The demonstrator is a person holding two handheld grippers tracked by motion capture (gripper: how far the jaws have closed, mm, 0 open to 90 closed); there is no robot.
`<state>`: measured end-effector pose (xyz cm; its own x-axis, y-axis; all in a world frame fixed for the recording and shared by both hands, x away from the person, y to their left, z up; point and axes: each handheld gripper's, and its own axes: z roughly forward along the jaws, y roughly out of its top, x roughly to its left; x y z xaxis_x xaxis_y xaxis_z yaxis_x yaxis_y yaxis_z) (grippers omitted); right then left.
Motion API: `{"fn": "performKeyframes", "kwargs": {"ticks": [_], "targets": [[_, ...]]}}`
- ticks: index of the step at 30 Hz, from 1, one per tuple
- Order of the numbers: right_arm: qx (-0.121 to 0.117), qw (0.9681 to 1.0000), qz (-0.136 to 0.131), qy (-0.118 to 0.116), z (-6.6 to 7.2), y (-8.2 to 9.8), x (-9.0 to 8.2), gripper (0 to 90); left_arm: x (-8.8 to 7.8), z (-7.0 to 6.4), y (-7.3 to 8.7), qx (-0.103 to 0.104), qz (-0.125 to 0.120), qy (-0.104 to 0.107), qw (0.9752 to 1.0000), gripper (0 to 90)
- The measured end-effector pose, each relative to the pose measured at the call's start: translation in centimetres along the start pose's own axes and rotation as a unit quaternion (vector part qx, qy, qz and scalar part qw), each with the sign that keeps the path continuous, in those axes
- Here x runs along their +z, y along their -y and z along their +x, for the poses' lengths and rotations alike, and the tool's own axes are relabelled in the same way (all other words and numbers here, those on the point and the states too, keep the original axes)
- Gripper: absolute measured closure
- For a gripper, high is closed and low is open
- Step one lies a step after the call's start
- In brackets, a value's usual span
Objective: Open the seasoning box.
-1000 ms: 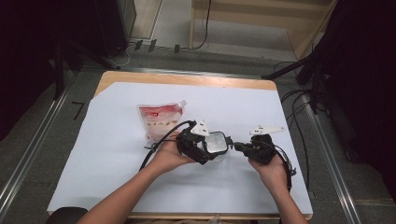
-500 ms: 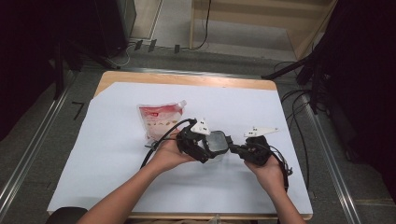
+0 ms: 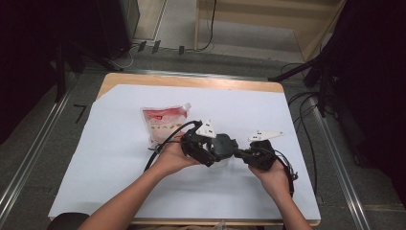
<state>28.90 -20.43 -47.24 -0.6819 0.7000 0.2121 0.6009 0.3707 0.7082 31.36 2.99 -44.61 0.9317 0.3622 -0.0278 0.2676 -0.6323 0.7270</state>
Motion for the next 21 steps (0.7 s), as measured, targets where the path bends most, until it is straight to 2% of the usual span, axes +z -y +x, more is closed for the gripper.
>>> {"fn": "performKeyframes", "kwargs": {"ticks": [3, 9, 10, 11, 13, 16, 18, 21], "targets": [[-0.001, 1.0, -0.002, -0.001, 0.1, 0.0, 0.1, 90.0, -0.1, 0.0, -0.1, -0.003, 0.001, -0.002, 1.0, 18.0], [0.0, 1.0, -0.004, -0.006, 0.3, -0.1, 0.1, 90.0, -1.0, -0.3, -0.7, -0.001, -0.016, 0.001, 0.9999, 19.0], [0.0, 1.0, -0.003, -0.005, 0.4, -0.1, 0.1, 90.0, -1.2, -0.2, -0.7, -0.002, -0.027, 0.029, 0.9992, 27.7], [0.0, 1.0, -0.003, -0.007, 0.4, -0.1, 0.1, 90.0, -1.2, -0.2, -0.9, -0.004, -0.036, 0.033, 0.9988, 41.8], [0.0, 0.9998, -0.003, -0.018, 0.5, -0.1, 0.2, 90.0, -1.2, -0.5, -1.4, -0.003, -0.027, 0.027, 0.9993, 40.6], [-0.009, 0.9999, 0.003, -0.01, 0.8, 0.0, 0.4, 90.0, -1.0, -0.7, -2.2, 0.011, -0.011, 0.022, 0.9996, 40.2], [-0.006, 0.9999, 0.003, -0.015, 0.7, 0.0, 0.4, 89.9, -1.0, -0.9, -2.7, 0.016, 0.002, 0.024, 0.9996, 41.7], [-0.009, 0.9998, 0.003, -0.015, 0.7, 0.0, 0.4, 90.0, -1.0, -0.8, -3.4, 0.011, 0.009, 0.033, 0.9994, 44.3]]}}
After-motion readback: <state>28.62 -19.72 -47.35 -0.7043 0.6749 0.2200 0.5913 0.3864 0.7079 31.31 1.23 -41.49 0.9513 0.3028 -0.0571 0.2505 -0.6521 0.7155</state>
